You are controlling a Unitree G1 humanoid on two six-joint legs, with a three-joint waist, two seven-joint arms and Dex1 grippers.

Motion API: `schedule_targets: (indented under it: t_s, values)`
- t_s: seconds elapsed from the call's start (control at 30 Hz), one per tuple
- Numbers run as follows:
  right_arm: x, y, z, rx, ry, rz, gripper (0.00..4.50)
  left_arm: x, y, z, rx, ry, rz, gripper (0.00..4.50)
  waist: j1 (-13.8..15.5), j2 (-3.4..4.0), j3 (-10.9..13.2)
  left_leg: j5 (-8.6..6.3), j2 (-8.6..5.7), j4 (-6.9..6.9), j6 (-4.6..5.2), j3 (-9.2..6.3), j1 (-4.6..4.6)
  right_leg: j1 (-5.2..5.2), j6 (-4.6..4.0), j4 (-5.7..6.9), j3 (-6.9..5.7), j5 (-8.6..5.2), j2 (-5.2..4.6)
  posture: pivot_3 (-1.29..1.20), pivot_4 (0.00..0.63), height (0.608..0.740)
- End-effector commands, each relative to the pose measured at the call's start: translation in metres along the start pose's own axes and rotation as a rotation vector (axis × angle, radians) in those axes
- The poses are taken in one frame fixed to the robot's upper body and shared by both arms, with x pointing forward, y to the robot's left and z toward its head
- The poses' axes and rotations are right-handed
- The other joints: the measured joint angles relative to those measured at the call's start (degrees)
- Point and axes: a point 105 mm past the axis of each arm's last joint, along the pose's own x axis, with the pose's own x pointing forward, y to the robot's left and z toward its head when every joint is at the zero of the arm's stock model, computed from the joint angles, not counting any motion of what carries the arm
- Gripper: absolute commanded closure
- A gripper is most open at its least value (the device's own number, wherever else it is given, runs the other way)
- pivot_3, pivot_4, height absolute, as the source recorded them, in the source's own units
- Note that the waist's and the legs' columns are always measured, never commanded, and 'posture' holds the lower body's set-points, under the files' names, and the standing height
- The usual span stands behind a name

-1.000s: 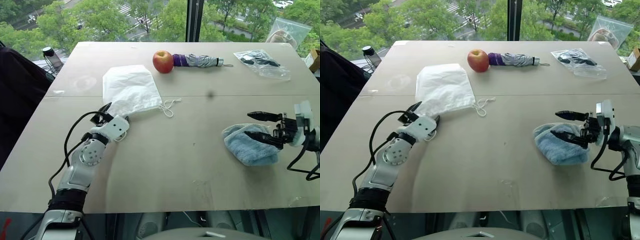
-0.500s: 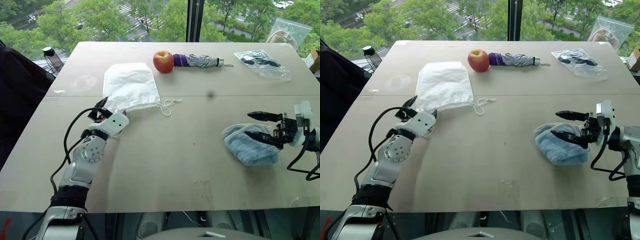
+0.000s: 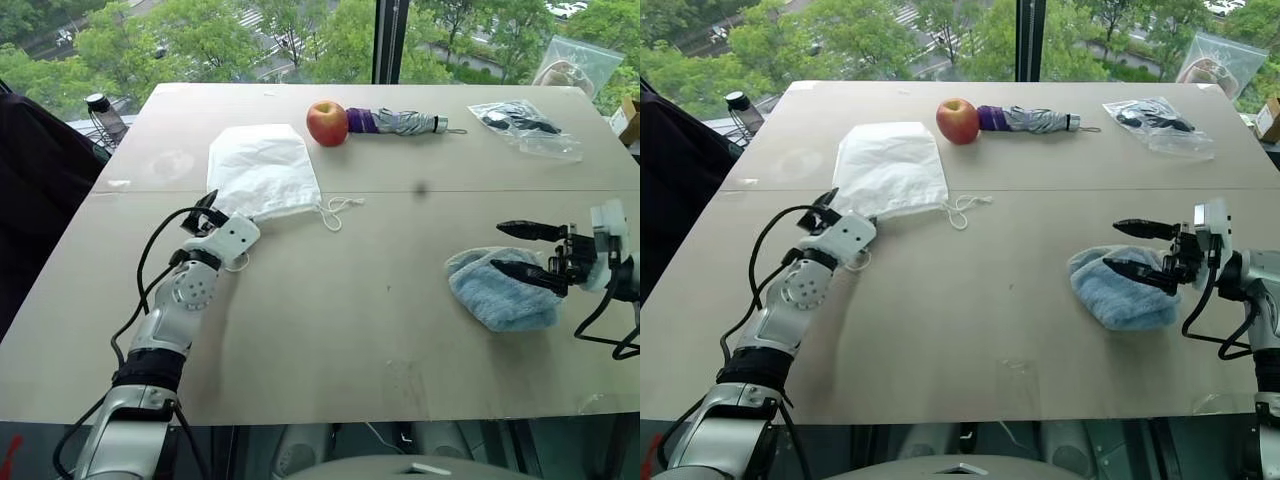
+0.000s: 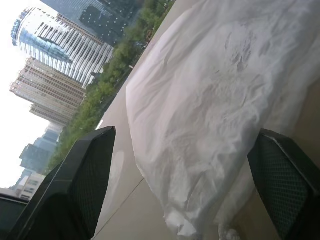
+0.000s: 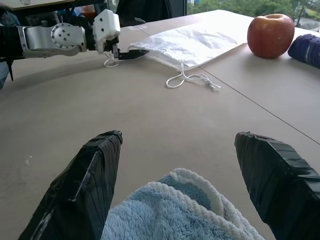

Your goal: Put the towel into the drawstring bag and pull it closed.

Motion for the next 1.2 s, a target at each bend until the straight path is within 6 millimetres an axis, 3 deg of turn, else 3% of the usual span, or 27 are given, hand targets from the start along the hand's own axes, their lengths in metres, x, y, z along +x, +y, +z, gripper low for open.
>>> schedule_targets:
  t_s: [0.03, 0.47, 0.67, 0.7, 0.77, 1.0, 1.07, 1.1, 1.13, 1.2]
  values:
    - [-0.005, -0.004, 0.014, -0.057, -0.021, -0.023, 0.65, 0.006, 0.006, 0.008, 0.017, -0.041, 0.026, 0.33, 0.0, 0.00, 0.0, 0.00, 0.00, 0.00, 0.00, 0.00, 0.00, 0.00, 0.01, 0.00, 0.00, 0.01, 0.01, 0.00, 0.150, 0.740]
    - [-0.004, -0.010, 0.022, -0.104, -0.062, -0.061, 0.65, 0.026, 0.000, 0.021, -0.002, -0.058, -0.025, 0.33, 0.0, -0.01, 0.0, 0.00, -0.02, 0.04, 0.00, 0.04, -0.01, 0.00, 0.14, 0.00, 0.02, 0.08, 0.04, 0.00, 0.150, 0.740]
    - [-0.002, -0.011, 0.017, -0.100, -0.012, -0.068, 0.65, 0.036, 0.012, 0.042, 0.017, -0.111, -0.015, 3.08, 0.0, -0.01, 0.0, 0.01, -0.02, 0.05, 0.00, 0.04, -0.01, 0.00, 0.16, 0.00, 0.02, 0.09, 0.06, 0.00, 0.150, 0.740]
    - [-0.001, -0.013, 0.015, -0.100, 0.005, -0.086, 0.65, 0.038, 0.015, 0.047, 0.020, -0.120, -0.014, 3.76, 0.0, -0.01, 0.0, 0.01, -0.02, 0.06, 0.00, 0.04, -0.02, 0.00, 0.16, 0.00, 0.02, 0.09, 0.06, 0.00, 0.150, 0.740]
    - [0.000, -0.017, 0.011, -0.103, 0.038, -0.144, 0.65, 0.042, 0.021, 0.053, 0.019, -0.126, -0.015, 4.46, 0.0, -0.01, 0.0, 0.01, -0.03, 0.07, 0.00, 0.04, -0.02, 0.00, 0.17, 0.01, 0.02, 0.10, 0.07, 0.00, 0.150, 0.740]
    - [-0.009, -0.037, -0.005, -0.043, 0.190, -0.475, 0.65, 0.056, 0.045, 0.086, -0.065, -0.146, 0.010, 4.46, 0.0, -0.01, 0.0, 0.01, -0.05, 0.09, 0.00, 0.02, -0.07, 0.00, 0.19, 0.03, 0.01, 0.11, 0.07, 0.00, 0.150, 0.740]
    - [-0.007, -0.032, 0.004, 0.010, 0.157, -0.461, 0.65, 0.060, 0.049, 0.088, -0.119, -0.112, 0.015, 4.46, 0.0, -0.02, 0.0, 0.01, -0.05, 0.11, 0.00, 0.02, -0.08, -0.01, 0.19, 0.06, 0.02, 0.11, 0.06, 0.00, 0.150, 0.740]
    - [-0.008, -0.024, 0.007, 0.020, 0.172, -0.424, 0.39, 0.062, 0.050, 0.089, -0.167, -0.086, 0.011, 4.50, 0.0, -0.02, 0.0, 0.01, -0.06, 0.13, 0.00, 0.03, -0.08, -0.01, 0.20, 0.06, 0.03, 0.11, 0.07, 0.00, 0.150, 0.740]
    - [-0.009, -0.017, 0.007, 0.032, 0.192, -0.395, 0.10, 0.064, 0.051, 0.091, -0.202, -0.069, 0.005, 4.50, 0.0, -0.02, 0.0, 0.01, -0.06, 0.15, 0.00, 0.02, -0.08, 0.00, 0.20, 0.06, 0.02, 0.11, 0.08, 0.00, 0.150, 0.740]
    - [-0.013, -0.003, -0.001, 0.039, 0.259, -0.358, 0.03, 0.067, 0.051, 0.096, -0.250, -0.051, -0.011, 4.50, 0.0, -0.04, 0.0, 0.01, -0.06, 0.15, 0.01, -0.02, -0.08, 0.04, 0.20, 0.05, 0.00, 0.10, 0.11, 0.00, 0.150, 0.740]
